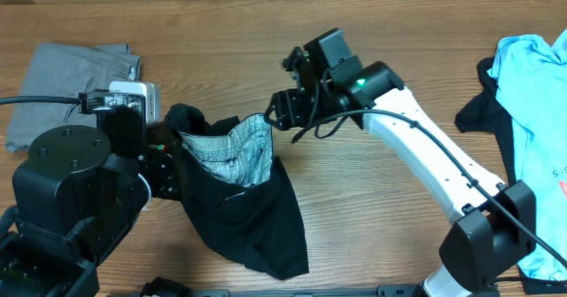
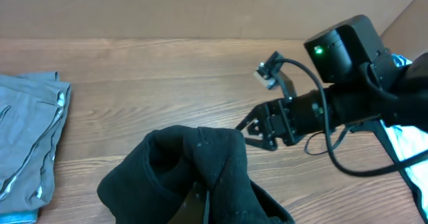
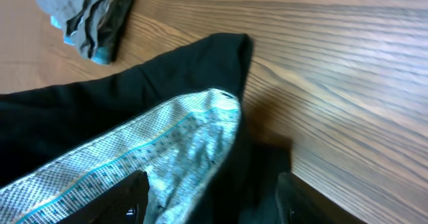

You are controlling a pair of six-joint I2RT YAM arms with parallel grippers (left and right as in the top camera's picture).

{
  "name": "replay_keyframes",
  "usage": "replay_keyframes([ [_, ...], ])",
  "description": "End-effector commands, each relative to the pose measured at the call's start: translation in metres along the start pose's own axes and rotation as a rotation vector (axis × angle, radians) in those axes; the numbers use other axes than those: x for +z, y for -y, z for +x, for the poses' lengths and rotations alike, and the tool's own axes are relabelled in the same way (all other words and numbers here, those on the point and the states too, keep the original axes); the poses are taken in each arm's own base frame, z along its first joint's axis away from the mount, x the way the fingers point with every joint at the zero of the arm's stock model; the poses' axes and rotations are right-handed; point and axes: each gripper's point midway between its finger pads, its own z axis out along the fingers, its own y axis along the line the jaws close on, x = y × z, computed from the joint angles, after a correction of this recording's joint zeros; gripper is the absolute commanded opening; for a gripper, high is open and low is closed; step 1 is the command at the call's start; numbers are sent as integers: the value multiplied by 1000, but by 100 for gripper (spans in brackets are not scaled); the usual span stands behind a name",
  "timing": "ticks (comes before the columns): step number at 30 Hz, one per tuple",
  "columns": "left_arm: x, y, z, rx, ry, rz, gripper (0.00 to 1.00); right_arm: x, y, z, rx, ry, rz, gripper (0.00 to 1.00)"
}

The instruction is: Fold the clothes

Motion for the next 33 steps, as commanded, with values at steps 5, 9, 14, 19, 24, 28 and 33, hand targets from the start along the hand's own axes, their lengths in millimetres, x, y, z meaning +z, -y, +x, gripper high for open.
replay_keyframes([
  [5,-8,6,-5,17,27,32,4,40,13,14,-16,-69,80,65],
  [9,-8,6,-5,17,27,32,4,60,26,22,5,-121,99,65],
  [14,-8,6,-5,17,27,32,4,77,49,28,3,-150,177,64],
  [19,-8,6,-5,18,29,31,4,73,62,18,15,-117,208,55],
  [24,-8,4,-5,18,28,20,4,56,80,10,69,-97,213,41],
  [28,-8,2,-5,21,30,11,4,30,84,-1,109,-54,177,18],
  [33,-8,1,-6,20,33,2,4,-12,84,-12,122,19,174,4],
])
